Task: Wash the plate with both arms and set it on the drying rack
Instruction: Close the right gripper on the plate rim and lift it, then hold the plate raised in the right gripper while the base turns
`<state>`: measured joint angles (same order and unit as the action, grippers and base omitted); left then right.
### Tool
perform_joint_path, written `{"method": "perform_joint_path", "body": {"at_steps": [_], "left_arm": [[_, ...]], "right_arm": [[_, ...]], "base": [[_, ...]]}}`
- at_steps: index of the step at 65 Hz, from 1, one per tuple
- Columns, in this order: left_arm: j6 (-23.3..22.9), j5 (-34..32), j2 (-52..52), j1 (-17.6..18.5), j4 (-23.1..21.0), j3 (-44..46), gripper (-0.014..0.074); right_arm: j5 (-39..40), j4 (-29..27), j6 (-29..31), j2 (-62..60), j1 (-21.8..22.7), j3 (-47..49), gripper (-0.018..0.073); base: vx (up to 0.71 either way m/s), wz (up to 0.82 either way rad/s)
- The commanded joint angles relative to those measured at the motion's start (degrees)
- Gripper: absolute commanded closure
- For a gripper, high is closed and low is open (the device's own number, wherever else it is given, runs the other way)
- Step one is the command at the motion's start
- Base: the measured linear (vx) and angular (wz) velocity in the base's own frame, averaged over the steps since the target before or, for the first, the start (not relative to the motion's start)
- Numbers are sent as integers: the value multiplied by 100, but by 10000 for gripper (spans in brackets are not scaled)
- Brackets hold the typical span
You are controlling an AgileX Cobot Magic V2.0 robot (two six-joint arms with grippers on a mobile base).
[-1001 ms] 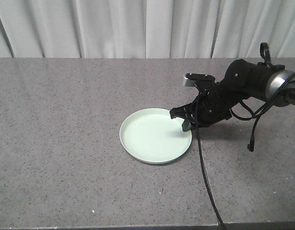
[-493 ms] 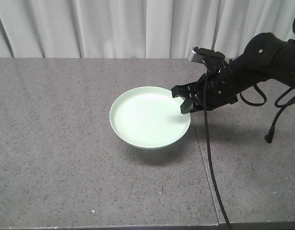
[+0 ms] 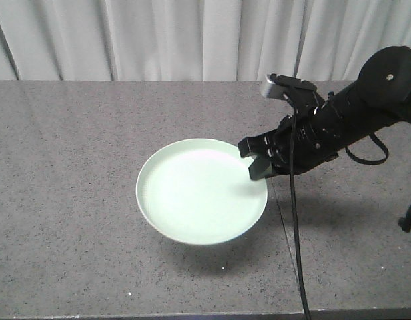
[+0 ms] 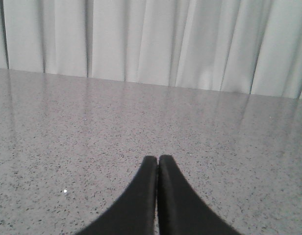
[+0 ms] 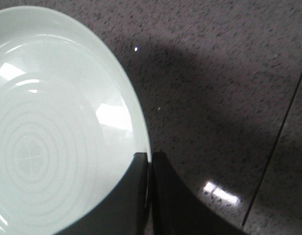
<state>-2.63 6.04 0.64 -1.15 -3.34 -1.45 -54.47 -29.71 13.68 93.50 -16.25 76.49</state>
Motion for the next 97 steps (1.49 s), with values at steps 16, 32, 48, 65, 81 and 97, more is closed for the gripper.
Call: {"method": "perform_joint_path", "body": {"at_steps": [16, 32, 48, 65, 81, 97], "left_arm": [[-26, -439, 73, 14, -14, 174, 603], [-26, -439, 73, 14, -14, 174, 603], [-26, -439, 73, 14, -14, 174, 603], [-26, -439, 73, 14, -14, 174, 603], [-26, -439, 73, 14, -14, 174, 603], [-26, -439, 73, 14, -14, 174, 603]], "right_arm": [[240, -243, 97, -1179, -311, -643, 568], [195, -216, 91, -1521, -303, -757, 568], [77, -221, 91, -1521, -303, -757, 568], [77, -221, 98, -1521, -303, -757, 568], [82, -221, 92, -1521, -303, -757, 568], [82, -221, 92, -1521, -303, -757, 568]], "base": [[0, 0], [0, 0], [0, 0], [0, 0], [0, 0], [0, 0]]}}
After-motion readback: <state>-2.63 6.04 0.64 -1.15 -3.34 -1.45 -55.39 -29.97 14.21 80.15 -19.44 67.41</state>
